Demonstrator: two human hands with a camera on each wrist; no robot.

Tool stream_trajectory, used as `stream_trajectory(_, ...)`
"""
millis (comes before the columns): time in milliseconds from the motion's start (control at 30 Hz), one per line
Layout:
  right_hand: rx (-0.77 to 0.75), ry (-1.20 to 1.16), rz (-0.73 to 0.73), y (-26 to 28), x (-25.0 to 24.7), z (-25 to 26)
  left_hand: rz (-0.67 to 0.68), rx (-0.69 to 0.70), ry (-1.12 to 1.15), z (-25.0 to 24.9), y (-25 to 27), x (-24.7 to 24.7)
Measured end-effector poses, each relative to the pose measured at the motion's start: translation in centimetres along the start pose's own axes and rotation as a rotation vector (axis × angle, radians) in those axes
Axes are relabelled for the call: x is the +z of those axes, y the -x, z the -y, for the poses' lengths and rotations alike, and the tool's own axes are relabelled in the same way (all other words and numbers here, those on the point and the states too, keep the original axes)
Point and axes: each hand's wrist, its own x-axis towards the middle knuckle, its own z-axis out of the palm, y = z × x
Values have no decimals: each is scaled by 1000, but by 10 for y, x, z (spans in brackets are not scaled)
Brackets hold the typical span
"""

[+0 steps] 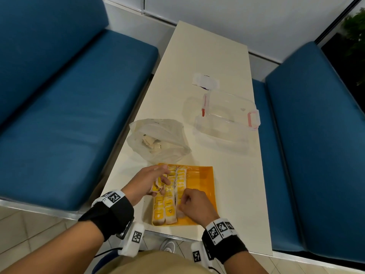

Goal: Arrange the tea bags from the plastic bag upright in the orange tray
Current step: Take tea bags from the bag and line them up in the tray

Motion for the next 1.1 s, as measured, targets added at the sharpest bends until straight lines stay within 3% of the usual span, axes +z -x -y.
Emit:
stream_trajectory(133,-119,-186,-167,3,-27,26,143,-84,256,-5,2,0)
stream_trajectory(267,-249,-367,-107,9,-45,52,138,-74,238,-4,-1,12)
stream_trajectory(333,-240,-368,-67,8,-44,57,132,-55,248,-5,-1,16)
stream_trajectory(500,-167,-436,-190,-3,-36,50,126,0,193,-6,-1,17)
stream_trajectory(667,-119,-548,-177,-5,-40,47,95,20,112,-1,-5,11)
stream_trajectory(867,-289,-557,-53,0,-45,43,84,-15,180,0,-11,5)
stream_trajectory(1033,-329,-433,-212,-1,-43,42,102,-52,138,-5,-11,9)
stream_trajectory(1100,-299,-532,-255,-1,-48,42,85,-37,120,-5,-12,10)
